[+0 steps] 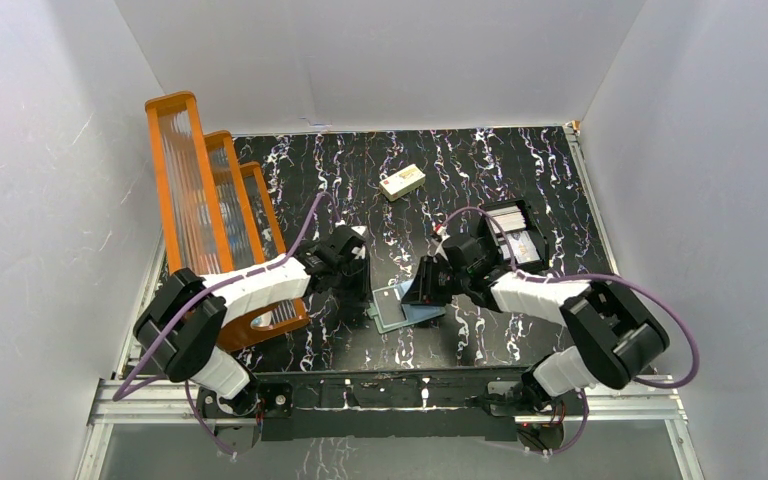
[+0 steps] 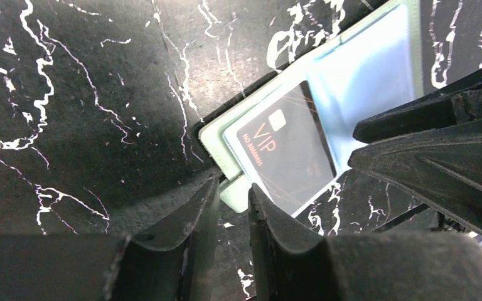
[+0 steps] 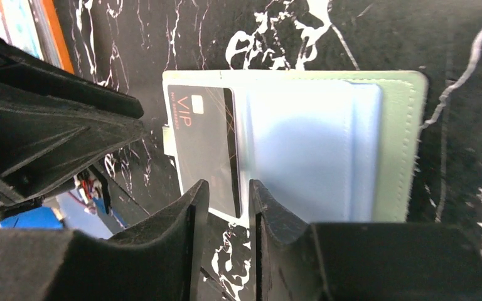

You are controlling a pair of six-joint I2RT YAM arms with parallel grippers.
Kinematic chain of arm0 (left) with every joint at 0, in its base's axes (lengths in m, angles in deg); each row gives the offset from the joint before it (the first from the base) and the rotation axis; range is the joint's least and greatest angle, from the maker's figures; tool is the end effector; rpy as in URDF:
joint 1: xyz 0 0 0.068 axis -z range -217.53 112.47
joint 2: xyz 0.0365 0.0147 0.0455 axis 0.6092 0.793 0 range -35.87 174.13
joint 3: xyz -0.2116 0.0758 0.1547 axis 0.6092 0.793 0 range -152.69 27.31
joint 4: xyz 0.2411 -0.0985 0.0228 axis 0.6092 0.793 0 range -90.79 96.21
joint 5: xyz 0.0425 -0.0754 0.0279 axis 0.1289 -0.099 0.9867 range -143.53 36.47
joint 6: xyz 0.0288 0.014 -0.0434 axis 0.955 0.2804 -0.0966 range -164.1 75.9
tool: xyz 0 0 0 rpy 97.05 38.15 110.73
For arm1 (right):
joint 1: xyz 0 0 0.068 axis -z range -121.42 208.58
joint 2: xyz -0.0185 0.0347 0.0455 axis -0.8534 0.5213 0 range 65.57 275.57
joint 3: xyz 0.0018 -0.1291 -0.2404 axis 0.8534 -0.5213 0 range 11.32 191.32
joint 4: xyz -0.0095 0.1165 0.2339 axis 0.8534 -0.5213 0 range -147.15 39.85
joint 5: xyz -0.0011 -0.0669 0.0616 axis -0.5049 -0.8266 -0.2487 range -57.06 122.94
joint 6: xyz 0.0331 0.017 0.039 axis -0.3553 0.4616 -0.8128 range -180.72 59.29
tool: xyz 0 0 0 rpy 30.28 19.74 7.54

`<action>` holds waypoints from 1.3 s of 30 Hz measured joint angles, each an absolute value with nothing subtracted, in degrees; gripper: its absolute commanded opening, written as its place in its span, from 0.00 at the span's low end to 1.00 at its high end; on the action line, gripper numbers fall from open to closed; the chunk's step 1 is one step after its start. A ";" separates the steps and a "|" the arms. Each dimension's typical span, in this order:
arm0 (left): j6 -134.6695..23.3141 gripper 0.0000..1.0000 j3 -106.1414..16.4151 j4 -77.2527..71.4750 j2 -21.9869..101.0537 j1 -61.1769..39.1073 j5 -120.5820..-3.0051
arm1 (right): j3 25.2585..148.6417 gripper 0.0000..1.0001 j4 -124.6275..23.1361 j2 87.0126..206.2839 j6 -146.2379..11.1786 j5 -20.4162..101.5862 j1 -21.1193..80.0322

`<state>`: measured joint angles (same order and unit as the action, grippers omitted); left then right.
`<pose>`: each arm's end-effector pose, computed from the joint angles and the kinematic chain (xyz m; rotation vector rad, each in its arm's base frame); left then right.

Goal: Put the credit cards into the card holder
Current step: Insert the credit card into the card holder, then pick up the credit card from the storage box.

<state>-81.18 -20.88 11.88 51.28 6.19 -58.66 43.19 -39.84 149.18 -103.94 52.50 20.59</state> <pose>0.2168 -0.2118 0.1839 0.1913 2.5992 -0.6765 0.2056 0.1756 0.1495 -0.0800 2.5079 1.0620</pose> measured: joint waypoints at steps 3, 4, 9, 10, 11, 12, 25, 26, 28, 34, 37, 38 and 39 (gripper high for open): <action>-81.11 0.25 -21.53 12.10 50.54 6.19 -58.75 | 44.22 0.41 -44.48 146.23 -104.05 49.65 20.59; -81.05 0.25 -21.77 12.08 50.39 6.19 -58.81 | 44.68 0.41 -45.88 145.25 -104.07 48.67 20.59; -80.72 0.28 -22.50 11.33 50.30 6.19 -60.01 | 47.68 0.44 -51.45 141.79 -104.42 43.42 20.59; -80.65 0.28 -22.54 11.16 50.30 6.19 -60.34 | 48.40 0.45 -52.63 141.25 -104.33 42.13 20.65; -80.52 0.28 -22.71 11.12 50.39 6.21 -60.73 | 49.25 0.45 -54.12 140.72 -104.16 40.69 20.74; -80.35 0.29 -23.09 11.03 50.65 6.34 -61.13 | 49.93 0.46 -55.19 140.26 -104.02 39.51 20.96; -78.32 0.32 -25.36 10.37 51.37 7.81 -63.12 | 57.42 0.50 -68.85 129.53 -107.35 17.98 38.84; -78.29 0.32 -25.36 10.46 51.11 7.81 -63.12 | 57.58 0.51 -69.26 129.42 -107.65 17.02 40.67; -78.25 0.32 -25.36 10.83 50.23 7.81 -63.12 | 57.84 0.51 -69.70 129.93 -108.83 15.62 44.17; -78.62 0.33 -25.36 11.27 47.59 7.81 -63.53 | 57.55 0.49 -67.06 134.91 -113.64 15.78 51.27; -78.99 0.33 -25.36 11.27 46.74 7.81 -63.93 | 56.64 0.48 -63.73 137.42 -117.14 17.37 53.39; -79.06 0.33 -25.36 11.27 46.58 7.81 -64.01 | 56.33 0.48 -62.73 138.17 -118.06 17.92 53.83; -79.17 0.33 -25.36 11.29 46.41 7.81 -64.12 | 55.94 0.48 -61.61 138.97 -119.17 18.40 54.24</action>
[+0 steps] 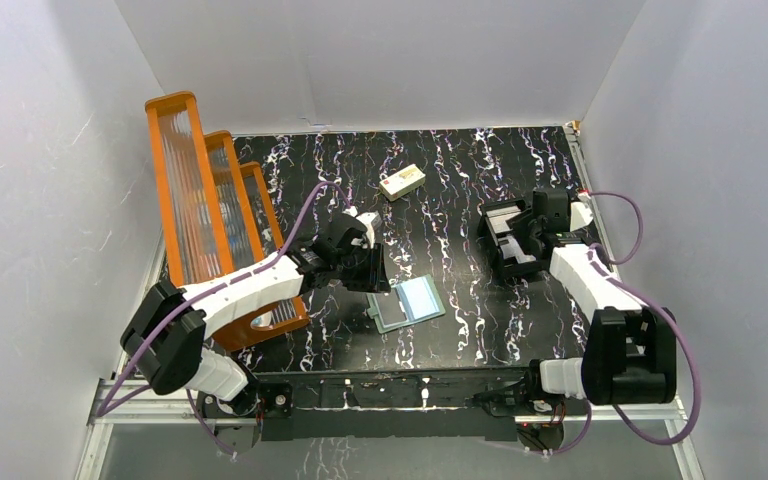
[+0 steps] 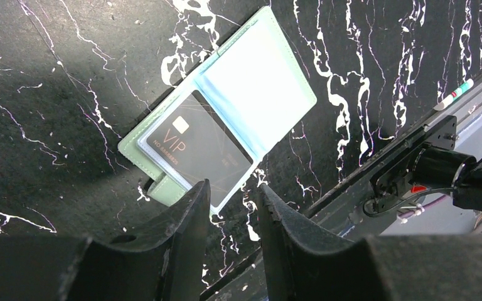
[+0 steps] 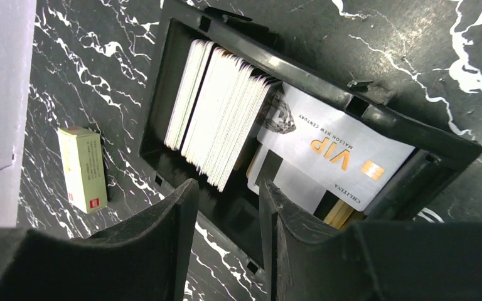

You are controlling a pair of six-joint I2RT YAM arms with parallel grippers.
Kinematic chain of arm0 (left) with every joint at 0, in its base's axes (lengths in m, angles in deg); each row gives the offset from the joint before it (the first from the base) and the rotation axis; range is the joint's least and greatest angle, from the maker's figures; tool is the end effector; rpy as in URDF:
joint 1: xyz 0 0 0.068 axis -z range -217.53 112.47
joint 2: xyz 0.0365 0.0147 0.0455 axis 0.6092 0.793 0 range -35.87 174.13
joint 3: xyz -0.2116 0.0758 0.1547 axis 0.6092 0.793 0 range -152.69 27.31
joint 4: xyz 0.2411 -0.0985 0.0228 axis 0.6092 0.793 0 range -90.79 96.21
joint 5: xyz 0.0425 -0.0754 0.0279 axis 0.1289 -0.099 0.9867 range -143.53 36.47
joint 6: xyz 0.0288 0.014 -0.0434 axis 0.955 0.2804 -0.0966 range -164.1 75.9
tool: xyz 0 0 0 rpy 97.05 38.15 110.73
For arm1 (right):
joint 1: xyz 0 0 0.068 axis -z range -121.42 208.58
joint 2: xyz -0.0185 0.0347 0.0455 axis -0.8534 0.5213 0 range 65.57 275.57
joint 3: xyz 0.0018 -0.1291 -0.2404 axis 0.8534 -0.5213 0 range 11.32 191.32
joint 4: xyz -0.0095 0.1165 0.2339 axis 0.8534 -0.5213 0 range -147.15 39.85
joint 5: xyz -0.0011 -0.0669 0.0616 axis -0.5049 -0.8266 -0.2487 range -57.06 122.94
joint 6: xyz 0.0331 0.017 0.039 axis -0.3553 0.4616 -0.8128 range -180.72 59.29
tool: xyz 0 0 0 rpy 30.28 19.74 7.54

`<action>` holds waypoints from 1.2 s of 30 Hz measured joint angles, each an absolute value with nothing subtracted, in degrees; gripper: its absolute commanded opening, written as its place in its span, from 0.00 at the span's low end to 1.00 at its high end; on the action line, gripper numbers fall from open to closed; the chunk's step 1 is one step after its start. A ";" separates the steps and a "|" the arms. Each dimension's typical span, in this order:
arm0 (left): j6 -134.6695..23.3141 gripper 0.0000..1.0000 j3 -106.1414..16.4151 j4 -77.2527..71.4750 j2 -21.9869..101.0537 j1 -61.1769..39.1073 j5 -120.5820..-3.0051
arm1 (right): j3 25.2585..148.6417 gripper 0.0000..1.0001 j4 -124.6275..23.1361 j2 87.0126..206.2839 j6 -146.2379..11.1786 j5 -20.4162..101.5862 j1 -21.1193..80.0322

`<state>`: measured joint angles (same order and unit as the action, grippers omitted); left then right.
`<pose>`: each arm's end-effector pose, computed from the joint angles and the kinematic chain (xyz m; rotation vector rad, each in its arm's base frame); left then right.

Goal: Put the credit cards into the card holder
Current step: Pick up the credit card from the storage box.

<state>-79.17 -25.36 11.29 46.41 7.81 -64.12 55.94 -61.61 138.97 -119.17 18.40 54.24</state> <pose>0.2122 -0.2241 0.2336 0.3225 2.4460 -0.8881 0.2709 0.0115 0.2312 1.1470 1.9515 0.2999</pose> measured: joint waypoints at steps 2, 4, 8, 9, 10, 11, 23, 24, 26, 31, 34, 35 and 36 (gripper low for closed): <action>-79.21 0.33 -25.36 11.38 46.17 7.81 -64.32 | 55.22 0.48 -59.32 140.72 -121.40 19.45 54.92; -79.23 0.33 -25.36 11.62 45.86 7.81 -64.43 | 54.69 0.47 -57.44 142.19 -123.43 20.19 55.34; -79.23 0.33 -25.36 11.71 45.25 7.81 -64.54 | 53.49 0.47 -54.12 144.11 -127.00 21.52 55.64; -79.23 0.33 -25.36 11.71 45.16 7.81 -64.54 | 53.38 0.47 -53.46 144.61 -127.94 21.68 55.64; -79.23 0.33 -25.36 11.71 45.12 7.81 -64.56 | 53.29 0.47 -52.76 145.14 -128.68 21.76 55.64; -79.23 0.33 -25.36 11.71 45.12 7.81 -64.58 | 53.16 0.47 -52.02 145.53 -129.51 21.76 55.67; -78.99 0.33 -25.34 12.60 45.12 7.81 -64.67 | 49.18 0.40 -42.80 149.62 -136.64 22.31 55.77; -78.99 0.33 -25.36 12.73 45.12 7.81 -64.67 | 48.83 0.36 -42.07 149.64 -136.90 22.44 55.82; -78.99 0.33 -25.36 12.86 45.12 7.81 -64.67 | 48.46 0.26 -40.92 149.64 -136.94 22.64 55.86; -79.04 0.33 -25.34 13.00 45.12 7.81 -64.69 | 48.07 0.20 -38.90 149.51 -136.92 22.59 55.93; -79.08 0.33 -25.36 13.00 45.12 7.81 -64.71 | 47.98 0.21 -38.64 149.49 -136.88 22.57 56.02; -79.10 0.33 -25.36 13.00 45.12 7.81 -64.71 | 47.98 0.21 -38.73 149.40 -136.85 22.59 56.04; -79.15 0.33 -25.36 12.97 45.12 7.81 -64.73 | 47.98 0.22 -38.90 149.25 -136.83 22.59 56.06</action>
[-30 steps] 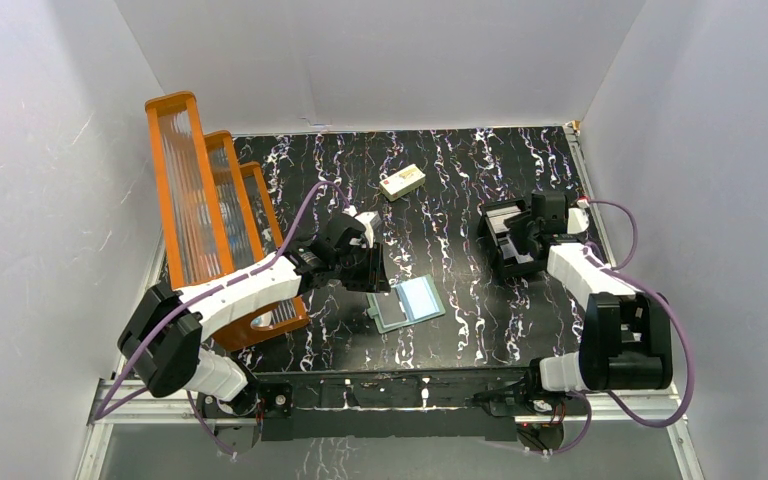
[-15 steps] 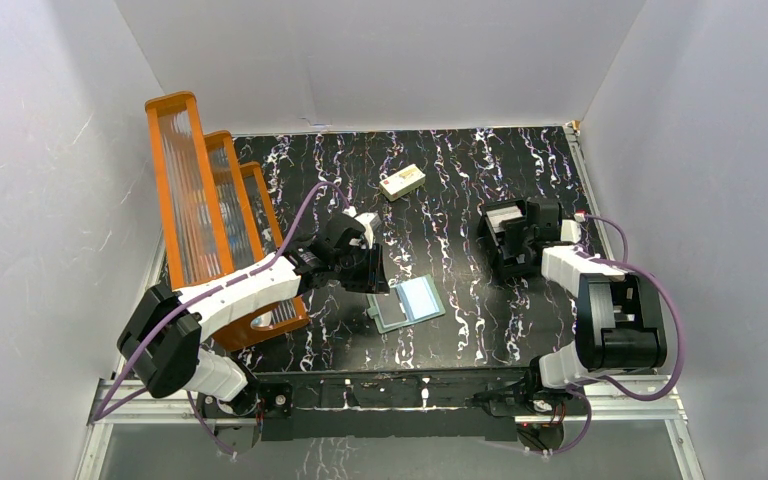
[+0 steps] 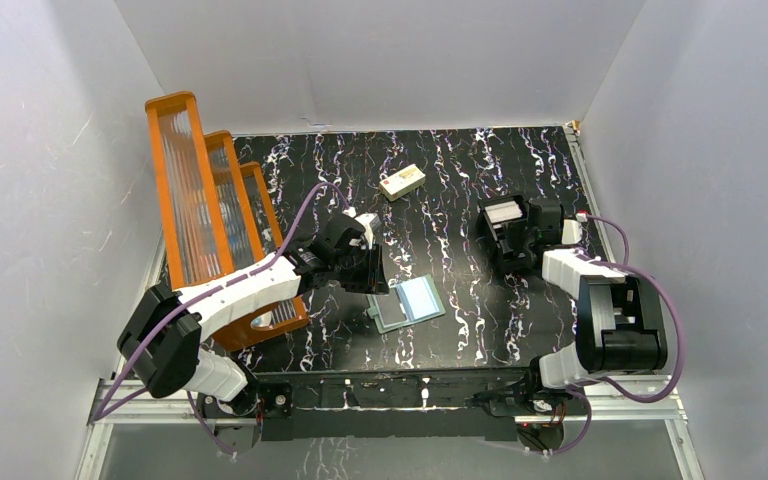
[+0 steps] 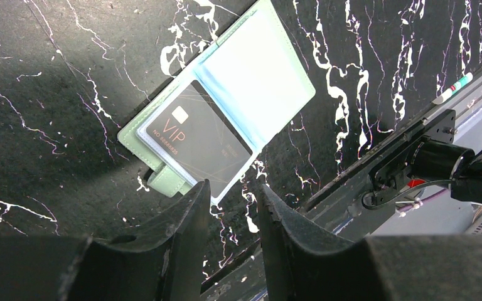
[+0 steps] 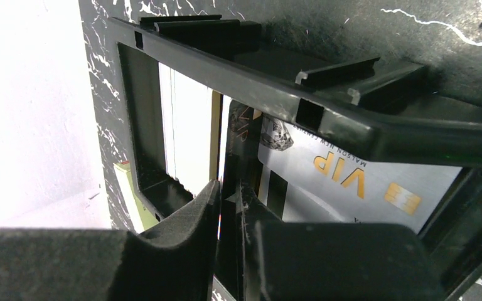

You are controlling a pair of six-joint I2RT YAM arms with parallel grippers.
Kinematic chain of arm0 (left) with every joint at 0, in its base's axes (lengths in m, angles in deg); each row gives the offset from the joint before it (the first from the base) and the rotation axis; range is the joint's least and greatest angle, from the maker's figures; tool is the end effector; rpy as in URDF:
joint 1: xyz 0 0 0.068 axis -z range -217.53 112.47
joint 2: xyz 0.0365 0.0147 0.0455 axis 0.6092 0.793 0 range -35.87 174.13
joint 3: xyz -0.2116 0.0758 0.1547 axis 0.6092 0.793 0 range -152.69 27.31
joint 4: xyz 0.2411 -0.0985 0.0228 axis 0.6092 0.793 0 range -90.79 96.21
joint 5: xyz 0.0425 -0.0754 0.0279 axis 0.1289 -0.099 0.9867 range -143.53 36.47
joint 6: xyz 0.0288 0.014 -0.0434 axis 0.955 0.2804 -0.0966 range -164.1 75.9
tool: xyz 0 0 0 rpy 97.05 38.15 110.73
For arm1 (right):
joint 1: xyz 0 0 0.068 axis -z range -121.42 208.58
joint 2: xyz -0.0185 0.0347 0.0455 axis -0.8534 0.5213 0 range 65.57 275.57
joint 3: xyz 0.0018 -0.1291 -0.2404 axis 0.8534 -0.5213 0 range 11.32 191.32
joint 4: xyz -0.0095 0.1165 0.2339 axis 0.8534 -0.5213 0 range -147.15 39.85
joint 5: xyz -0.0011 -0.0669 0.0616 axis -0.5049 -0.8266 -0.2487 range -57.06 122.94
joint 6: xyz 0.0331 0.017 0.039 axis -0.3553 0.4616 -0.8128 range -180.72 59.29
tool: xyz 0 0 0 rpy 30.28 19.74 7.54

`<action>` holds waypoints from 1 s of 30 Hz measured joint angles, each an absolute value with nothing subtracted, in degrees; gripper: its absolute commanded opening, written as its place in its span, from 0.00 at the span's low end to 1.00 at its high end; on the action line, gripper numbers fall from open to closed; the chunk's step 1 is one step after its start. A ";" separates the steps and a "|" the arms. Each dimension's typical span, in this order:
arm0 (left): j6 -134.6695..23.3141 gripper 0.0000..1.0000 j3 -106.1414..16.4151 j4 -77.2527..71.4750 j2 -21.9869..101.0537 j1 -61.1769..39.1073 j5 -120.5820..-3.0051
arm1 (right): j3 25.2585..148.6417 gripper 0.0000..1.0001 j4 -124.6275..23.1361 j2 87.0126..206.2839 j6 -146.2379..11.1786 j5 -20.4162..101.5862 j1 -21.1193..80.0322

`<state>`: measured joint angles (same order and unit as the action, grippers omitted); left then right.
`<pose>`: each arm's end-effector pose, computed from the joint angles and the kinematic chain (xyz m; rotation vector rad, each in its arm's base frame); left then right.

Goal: Put the credit cards into the card holder
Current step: Pick up the credit card from the storage box.

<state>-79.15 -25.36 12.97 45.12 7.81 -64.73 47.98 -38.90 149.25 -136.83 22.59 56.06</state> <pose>0.2084 -0.2209 0.2377 0.3292 2.4551 -0.8951 0.2904 0.0063 0.1739 1.4252 1.7317 0.5699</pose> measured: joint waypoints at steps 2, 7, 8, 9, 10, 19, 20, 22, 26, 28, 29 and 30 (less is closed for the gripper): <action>-79.23 0.33 -25.36 13.00 45.12 7.81 -64.73 | 47.98 0.21 -39.39 148.68 -136.83 22.57 56.23; -79.41 0.33 -25.36 12.97 45.12 7.81 -64.76 | 47.98 0.14 -39.84 146.65 -136.72 22.35 56.39; -79.47 0.33 -25.36 12.97 45.12 7.81 -64.76 | 47.98 0.12 -39.89 146.43 -136.68 22.33 56.39; -79.65 0.33 -25.36 12.97 45.12 7.81 -64.78 | 47.98 0.10 -40.02 146.14 -136.59 22.18 56.39; -79.71 0.33 -25.36 12.97 45.12 7.81 -64.82 | 47.98 0.06 -40.09 145.99 -136.55 22.18 56.43; -80.63 0.33 -25.29 12.93 43.85 8.05 -64.93 | 49.80 0.17 -46.42 139.89 -134.14 22.84 56.89; -80.76 0.33 -25.29 12.89 43.85 8.09 -64.95 | 50.25 0.14 -47.04 140.83 -133.86 22.97 57.09; -80.78 0.33 -25.29 12.89 43.83 8.14 -64.93 | 51.43 0.05 -47.43 142.91 -133.31 23.38 57.35; -80.78 0.33 -25.14 12.91 43.52 8.35 -64.93 | 54.25 0.00 -49.55 146.76 -131.74 24.19 57.50; -80.81 0.33 -25.05 12.89 43.28 8.35 -64.93 | 55.30 0.00 -51.87 146.69 -131.00 24.12 57.61; -80.85 0.33 -25.03 12.89 43.19 8.35 -64.93 | 55.85 0.00 -52.67 146.67 -130.76 24.06 57.65; -80.89 0.33 -25.03 12.89 43.17 8.35 -64.93 | 56.40 0.00 -53.37 146.65 -130.49 23.95 57.65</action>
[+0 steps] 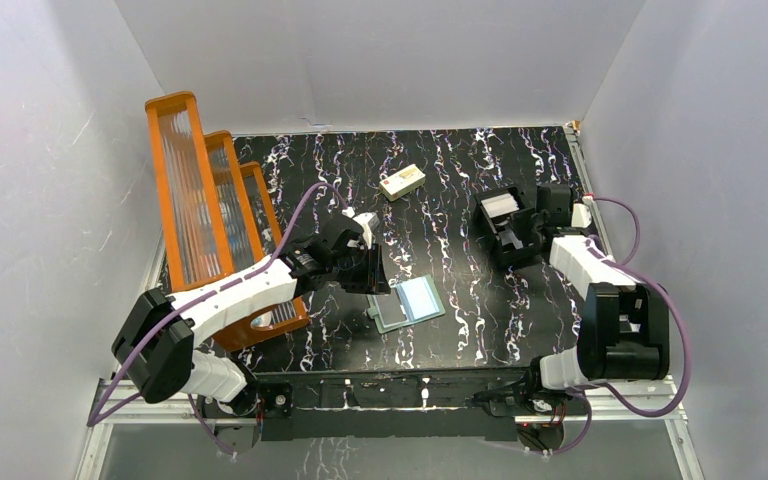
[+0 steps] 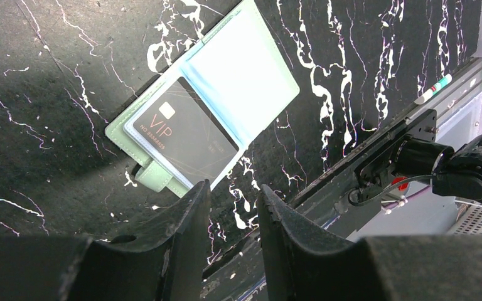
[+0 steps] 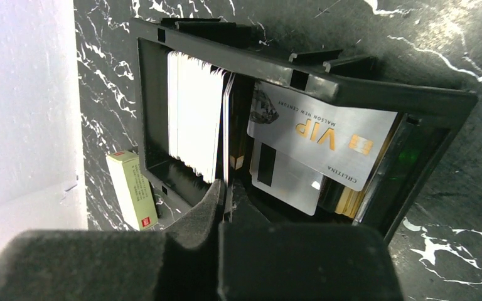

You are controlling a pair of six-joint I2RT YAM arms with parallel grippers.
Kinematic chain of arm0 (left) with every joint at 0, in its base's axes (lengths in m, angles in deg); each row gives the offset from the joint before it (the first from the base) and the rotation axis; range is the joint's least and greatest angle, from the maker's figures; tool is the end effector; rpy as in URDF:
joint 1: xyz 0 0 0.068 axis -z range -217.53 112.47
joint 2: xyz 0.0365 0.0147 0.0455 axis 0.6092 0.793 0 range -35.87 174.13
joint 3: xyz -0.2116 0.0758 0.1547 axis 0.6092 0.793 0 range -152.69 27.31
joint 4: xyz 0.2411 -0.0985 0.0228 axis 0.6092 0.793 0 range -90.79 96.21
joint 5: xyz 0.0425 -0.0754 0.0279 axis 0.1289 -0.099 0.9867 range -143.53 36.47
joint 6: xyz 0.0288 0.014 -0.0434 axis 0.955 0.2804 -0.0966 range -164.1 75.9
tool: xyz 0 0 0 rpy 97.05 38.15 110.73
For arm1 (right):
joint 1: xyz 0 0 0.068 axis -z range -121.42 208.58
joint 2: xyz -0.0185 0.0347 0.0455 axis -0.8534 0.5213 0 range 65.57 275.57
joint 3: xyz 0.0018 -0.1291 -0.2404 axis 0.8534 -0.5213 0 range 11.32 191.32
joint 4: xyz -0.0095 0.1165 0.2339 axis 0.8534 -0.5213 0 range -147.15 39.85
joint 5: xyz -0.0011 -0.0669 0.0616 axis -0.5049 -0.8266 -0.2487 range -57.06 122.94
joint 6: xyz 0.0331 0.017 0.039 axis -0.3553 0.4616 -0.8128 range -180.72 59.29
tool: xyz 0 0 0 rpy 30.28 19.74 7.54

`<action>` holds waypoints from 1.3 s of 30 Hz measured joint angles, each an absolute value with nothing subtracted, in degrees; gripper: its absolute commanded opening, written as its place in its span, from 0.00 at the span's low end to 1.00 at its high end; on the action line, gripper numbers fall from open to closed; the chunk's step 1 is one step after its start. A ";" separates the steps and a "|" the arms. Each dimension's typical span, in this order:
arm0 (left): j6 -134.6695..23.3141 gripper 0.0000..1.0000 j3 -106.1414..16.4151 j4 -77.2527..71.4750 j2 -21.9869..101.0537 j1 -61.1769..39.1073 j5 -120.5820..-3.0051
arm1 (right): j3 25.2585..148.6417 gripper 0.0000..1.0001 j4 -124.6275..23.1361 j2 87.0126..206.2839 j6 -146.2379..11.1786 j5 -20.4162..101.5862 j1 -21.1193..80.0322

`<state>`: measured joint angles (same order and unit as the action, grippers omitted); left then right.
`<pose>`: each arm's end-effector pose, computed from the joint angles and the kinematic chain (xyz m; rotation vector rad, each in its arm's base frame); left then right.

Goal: Put the credit cards into the card holder
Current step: Pick up the credit card from the storage box.

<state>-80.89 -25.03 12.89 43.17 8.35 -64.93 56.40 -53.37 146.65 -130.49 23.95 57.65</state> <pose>0.2028 -0.2193 0.2456 0.3072 2.4375 -0.9332 0.2972 -0.0008 0.2099 1.3647 1.8402 0.4819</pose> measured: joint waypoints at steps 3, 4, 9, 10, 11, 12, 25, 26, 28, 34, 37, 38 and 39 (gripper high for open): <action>-81.05 0.33 -25.03 12.84 43.17 8.40 -64.93 | 57.49 0.00 -55.06 146.62 -129.62 23.29 57.74; -81.11 0.33 -25.03 12.82 43.17 8.40 -64.93 | 57.69 0.00 -55.39 146.62 -129.42 23.18 57.74; -81.20 0.33 -25.01 12.67 43.17 8.40 -64.93 | 59.26 0.06 -55.14 149.77 -128.61 24.26 57.79; -81.20 0.33 -24.99 12.67 43.17 8.40 -64.93 | 59.39 0.07 -54.95 151.00 -128.59 24.52 57.79; -81.20 0.33 -24.92 12.60 43.17 8.40 -64.93 | 59.46 0.07 -54.73 152.15 -128.59 24.82 57.79; -81.20 0.33 -24.90 12.65 43.17 8.40 -64.91 | 59.57 0.08 -54.69 152.83 -128.44 24.96 57.79; -81.59 0.33 -24.79 12.49 43.17 8.42 -64.93 | 63.08 0.16 -49.96 156.07 -124.77 27.14 57.83; -81.64 0.33 -24.75 12.49 43.17 8.44 -64.91 | 63.08 0.16 -49.51 156.07 -124.74 27.16 57.83; -81.68 0.33 -24.68 12.51 43.17 8.51 -64.91 | 63.08 0.18 -48.48 156.07 -124.70 27.18 57.83; -81.81 0.33 -24.59 12.49 43.17 8.73 -64.91 | 63.08 0.36 -49.46 156.07 -125.36 27.36 57.83; -81.86 0.33 -24.55 12.47 43.17 8.79 -64.91 | 63.08 0.41 -50.49 156.07 -126.25 27.32 57.83; -81.86 0.33 -24.53 12.47 43.17 8.81 -64.91 | 63.08 0.42 -50.71 156.07 -126.56 27.27 57.83; -81.88 0.33 -24.51 12.47 43.17 8.84 -64.91 | 63.08 0.43 -50.86 156.07 -126.60 27.16 57.83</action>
